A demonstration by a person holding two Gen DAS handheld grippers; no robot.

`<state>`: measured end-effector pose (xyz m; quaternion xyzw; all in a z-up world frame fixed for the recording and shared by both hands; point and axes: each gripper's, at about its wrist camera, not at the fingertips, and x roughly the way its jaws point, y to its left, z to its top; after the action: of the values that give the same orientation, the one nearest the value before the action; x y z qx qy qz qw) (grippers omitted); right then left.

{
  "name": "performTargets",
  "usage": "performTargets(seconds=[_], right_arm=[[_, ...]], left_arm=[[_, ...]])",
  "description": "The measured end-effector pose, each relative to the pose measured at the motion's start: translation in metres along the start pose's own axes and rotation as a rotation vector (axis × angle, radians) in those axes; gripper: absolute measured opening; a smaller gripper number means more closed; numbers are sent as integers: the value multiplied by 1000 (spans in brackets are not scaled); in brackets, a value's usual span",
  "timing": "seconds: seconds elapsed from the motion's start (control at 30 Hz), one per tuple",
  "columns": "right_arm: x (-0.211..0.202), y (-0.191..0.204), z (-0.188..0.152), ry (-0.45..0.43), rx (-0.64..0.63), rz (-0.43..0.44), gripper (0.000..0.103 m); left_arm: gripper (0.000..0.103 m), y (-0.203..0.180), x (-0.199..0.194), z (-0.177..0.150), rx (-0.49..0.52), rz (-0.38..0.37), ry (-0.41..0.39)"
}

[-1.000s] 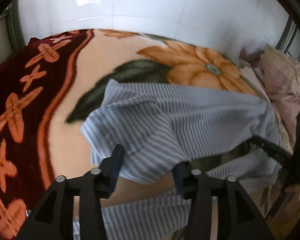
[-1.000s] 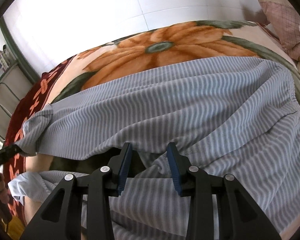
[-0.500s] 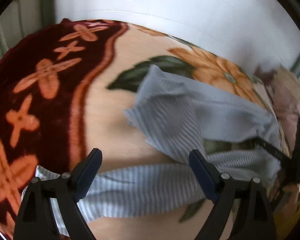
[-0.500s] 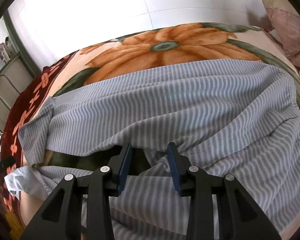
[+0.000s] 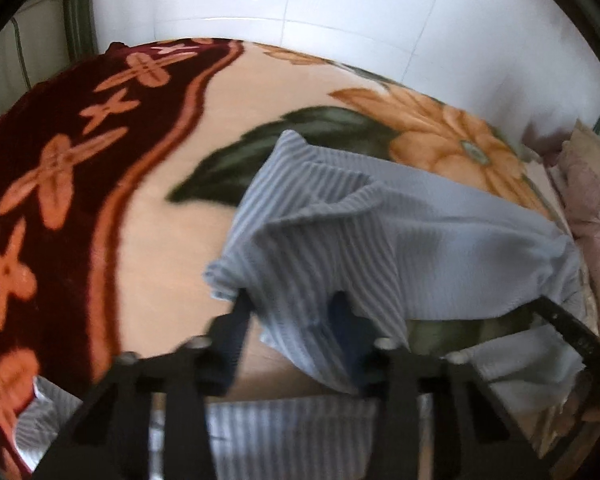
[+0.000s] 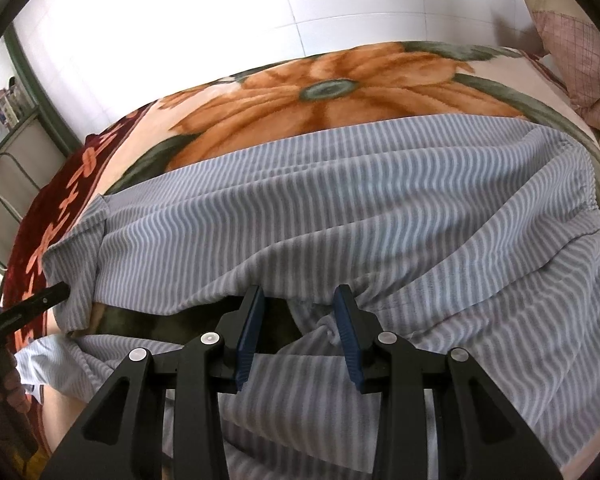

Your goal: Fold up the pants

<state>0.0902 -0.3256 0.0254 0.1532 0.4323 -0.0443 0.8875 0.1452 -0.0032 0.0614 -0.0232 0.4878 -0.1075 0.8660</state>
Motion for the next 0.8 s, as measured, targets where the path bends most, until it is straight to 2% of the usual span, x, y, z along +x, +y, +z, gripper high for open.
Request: performTargets(seconds=[0.07, 0.13, 0.2, 0.37, 0.6, 0.67, 0.73, 0.8], right_arm=[[0, 0, 0, -1, 1, -1, 38], [0, 1, 0, 0, 2, -2, 38], [0, 0, 0, 0, -1, -2, 38], [1, 2, 0, -2, -11, -12, 38], [5, 5, 0, 1, -31, -31, 38], [6, 7, -1, 2, -40, -37, 38], [7, 8, -1, 2, -50, -43, 38], [8, 9, -2, 2, -59, -48, 38]], left_arm=[[19, 8, -3, 2, -15, -8, -7], [16, 17, -13, 5, -23, 9, -37], [15, 27, -26, 9, -20, 65, -78], [14, 76, -39, 33, -60, 231, -104], [15, 141, -18, 67, -69, 469, -48], [15, 149, -9, 70, -53, 499, -35], [18, 154, 2, 72, -34, 497, -13], [28, 157, 15, 73, -10, 497, 22]])
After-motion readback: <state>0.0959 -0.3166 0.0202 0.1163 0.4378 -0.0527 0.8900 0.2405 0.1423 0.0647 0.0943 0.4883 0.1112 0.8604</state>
